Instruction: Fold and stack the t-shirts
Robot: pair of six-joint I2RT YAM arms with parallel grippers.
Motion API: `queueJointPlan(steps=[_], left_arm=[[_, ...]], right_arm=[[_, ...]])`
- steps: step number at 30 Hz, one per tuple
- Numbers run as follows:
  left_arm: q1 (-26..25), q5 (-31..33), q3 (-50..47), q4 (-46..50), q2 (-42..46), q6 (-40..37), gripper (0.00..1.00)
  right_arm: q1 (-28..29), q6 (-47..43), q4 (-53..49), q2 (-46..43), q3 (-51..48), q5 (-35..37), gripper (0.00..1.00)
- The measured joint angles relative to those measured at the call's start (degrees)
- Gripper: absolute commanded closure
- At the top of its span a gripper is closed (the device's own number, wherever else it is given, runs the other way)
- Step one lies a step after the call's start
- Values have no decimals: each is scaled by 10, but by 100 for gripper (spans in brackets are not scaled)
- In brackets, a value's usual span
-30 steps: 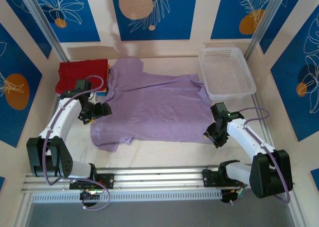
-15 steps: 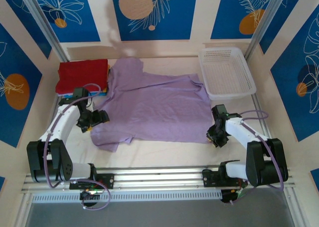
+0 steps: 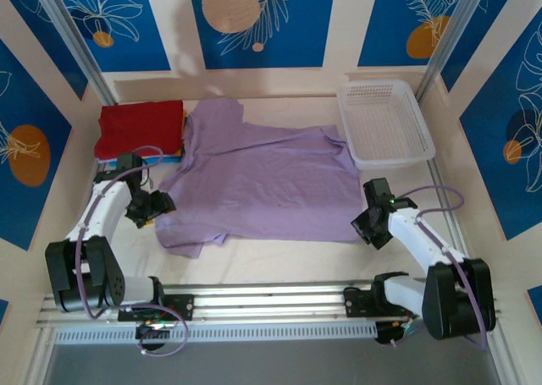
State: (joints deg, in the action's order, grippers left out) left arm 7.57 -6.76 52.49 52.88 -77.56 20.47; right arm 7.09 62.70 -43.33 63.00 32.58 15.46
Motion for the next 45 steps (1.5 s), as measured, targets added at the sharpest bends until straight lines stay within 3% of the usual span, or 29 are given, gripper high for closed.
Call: queueJointPlan(steps=[4, 9, 16, 21, 22, 28, 45], left_arm=[[6, 21, -9, -13, -45, -1, 54], [18, 52, -14, -21, -103, -7, 57], [19, 44, -28, -58, -131, -10, 71], [19, 11, -28, -69, -139, -11, 99], [19, 8, -28, -69, -138, -9, 100], [19, -7, -32, -63, -110, -10, 100], [-1, 2, -33, 90, 162, 52, 100]], right_arm=[[-2, 0, -10, -32, -3, 1, 100], [-6, -2, -17, -33, -3, 2, 100], [-10, -2, -21, -33, -3, 2, 100], [-13, -3, -27, -45, -3, 0, 100], [-14, -3, -28, -50, -3, 0, 100], [-18, 5, -56, -81, -3, 11, 100], [-18, 9, -123, -173, -1, 19, 100]])
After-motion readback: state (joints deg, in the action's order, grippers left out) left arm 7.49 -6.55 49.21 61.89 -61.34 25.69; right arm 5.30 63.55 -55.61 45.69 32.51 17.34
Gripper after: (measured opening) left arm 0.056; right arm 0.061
